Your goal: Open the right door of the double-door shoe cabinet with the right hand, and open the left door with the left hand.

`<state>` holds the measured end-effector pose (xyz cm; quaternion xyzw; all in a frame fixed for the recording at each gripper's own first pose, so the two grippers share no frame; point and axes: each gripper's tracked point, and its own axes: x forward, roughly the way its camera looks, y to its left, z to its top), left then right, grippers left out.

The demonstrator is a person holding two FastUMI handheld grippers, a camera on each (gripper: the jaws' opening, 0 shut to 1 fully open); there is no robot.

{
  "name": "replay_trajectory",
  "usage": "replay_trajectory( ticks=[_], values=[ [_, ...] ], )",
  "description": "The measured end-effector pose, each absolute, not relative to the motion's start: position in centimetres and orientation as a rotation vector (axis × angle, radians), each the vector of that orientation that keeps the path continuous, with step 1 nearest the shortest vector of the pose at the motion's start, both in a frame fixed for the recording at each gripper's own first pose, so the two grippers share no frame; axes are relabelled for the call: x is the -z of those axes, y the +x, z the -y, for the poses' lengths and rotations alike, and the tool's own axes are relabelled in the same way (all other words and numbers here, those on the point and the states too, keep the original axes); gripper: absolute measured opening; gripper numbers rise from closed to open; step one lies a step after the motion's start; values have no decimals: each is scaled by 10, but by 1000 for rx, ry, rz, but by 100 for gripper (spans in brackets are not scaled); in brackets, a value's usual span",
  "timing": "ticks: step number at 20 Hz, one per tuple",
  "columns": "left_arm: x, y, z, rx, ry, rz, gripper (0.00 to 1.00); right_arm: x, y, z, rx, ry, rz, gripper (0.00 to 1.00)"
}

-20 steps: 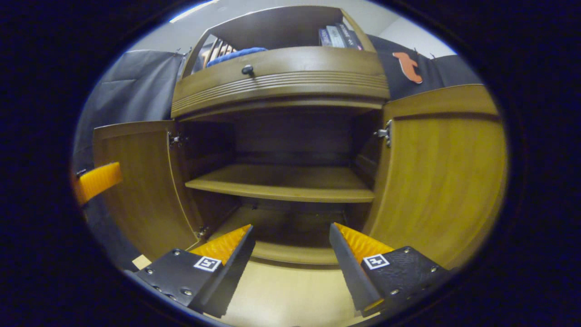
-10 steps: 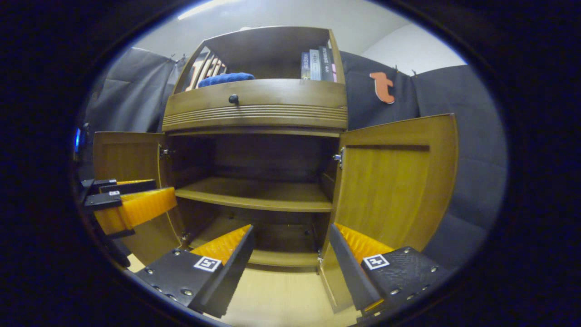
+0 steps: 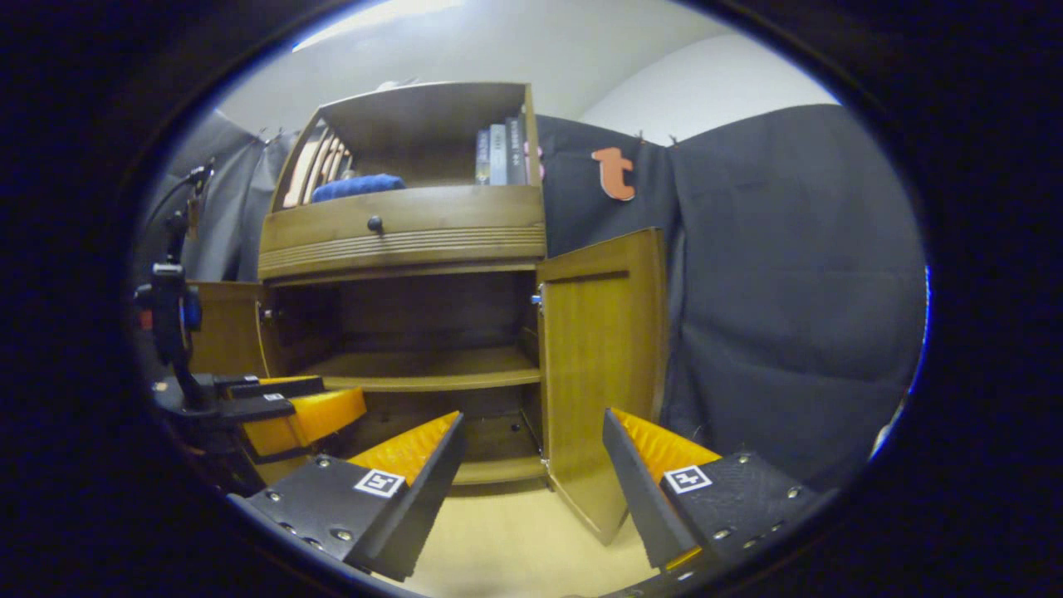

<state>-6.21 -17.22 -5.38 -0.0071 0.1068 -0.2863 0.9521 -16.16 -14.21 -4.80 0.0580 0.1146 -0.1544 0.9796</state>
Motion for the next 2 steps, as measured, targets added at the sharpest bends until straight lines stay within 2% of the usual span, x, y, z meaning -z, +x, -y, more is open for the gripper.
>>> replay_trajectory(
  ticks=[2],
  values=[
    [48,-70,189,631,-7,-203,93,42,-178,157,357,138,-217,96]
  ],
)
